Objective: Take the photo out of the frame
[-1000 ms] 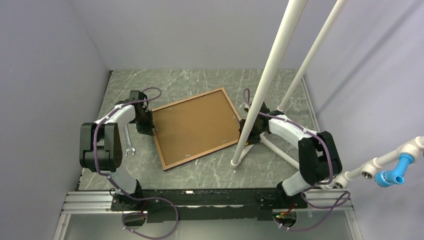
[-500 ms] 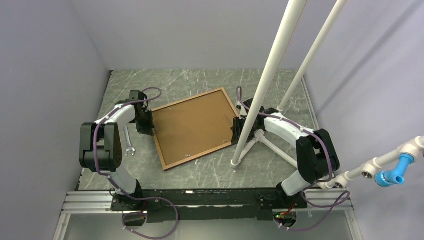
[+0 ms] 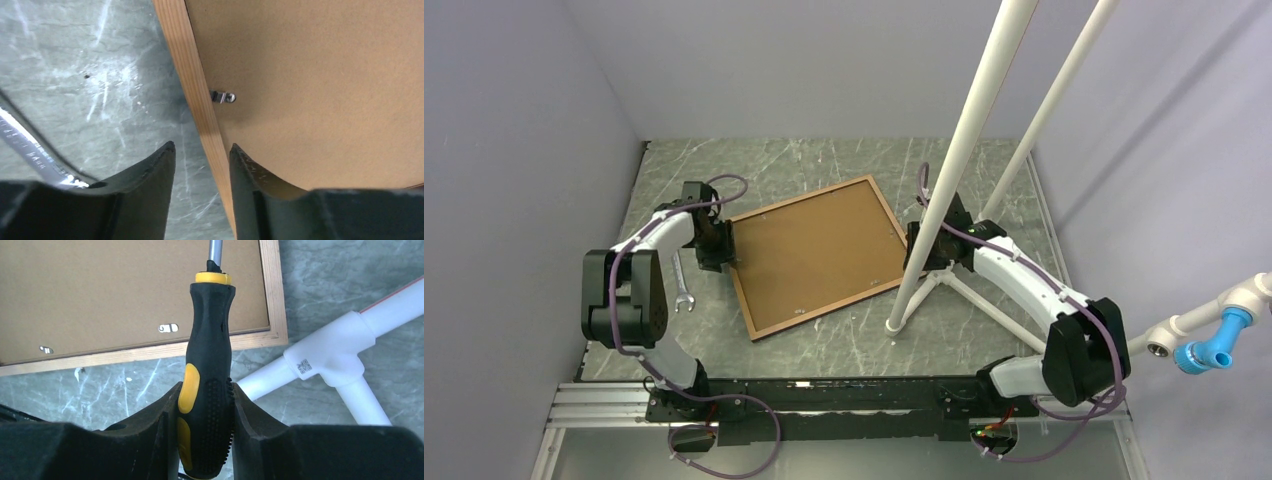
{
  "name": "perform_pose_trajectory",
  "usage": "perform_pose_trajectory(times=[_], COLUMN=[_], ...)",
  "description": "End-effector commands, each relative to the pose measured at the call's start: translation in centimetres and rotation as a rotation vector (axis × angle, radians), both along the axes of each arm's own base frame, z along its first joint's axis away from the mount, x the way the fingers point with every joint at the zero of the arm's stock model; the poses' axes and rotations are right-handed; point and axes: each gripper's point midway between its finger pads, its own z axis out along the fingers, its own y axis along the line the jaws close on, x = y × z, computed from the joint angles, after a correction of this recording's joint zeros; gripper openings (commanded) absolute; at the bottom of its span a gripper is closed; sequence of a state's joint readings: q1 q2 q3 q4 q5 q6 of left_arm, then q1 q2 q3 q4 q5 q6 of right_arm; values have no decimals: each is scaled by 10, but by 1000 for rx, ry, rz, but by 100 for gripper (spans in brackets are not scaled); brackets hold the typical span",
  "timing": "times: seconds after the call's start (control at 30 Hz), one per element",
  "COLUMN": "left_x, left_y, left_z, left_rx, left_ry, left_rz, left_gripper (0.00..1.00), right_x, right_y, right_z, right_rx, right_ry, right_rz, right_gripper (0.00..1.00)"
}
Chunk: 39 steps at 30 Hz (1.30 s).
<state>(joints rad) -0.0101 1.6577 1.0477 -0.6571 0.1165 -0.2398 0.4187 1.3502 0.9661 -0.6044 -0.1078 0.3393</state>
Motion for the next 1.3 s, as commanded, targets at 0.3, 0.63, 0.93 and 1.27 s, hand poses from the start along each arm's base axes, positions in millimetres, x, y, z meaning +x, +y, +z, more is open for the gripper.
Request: perform_pose_trajectory(times=[0.3,0.63,0.93,1.27], left_x=[-30,-108,-120,-95], left_y=[-2,-41,-53,-17], left_z=[56,31,3,-1], left_rx=[-49,-335,-248,68], left_ry=[-242,-170,-98,-5], left_rz=[146,430,414,228], left_gripper=[59,60,57,6], right_x=[-10,-19,-20,-21], right_y=[-1,4,12,8], right_z=[14,8,5,4], right_rx=[31,83,117,101], right_ry=[-97,-120,-120,-123], right_rz=[42,63,86,82], right_gripper=[0,0,0,0])
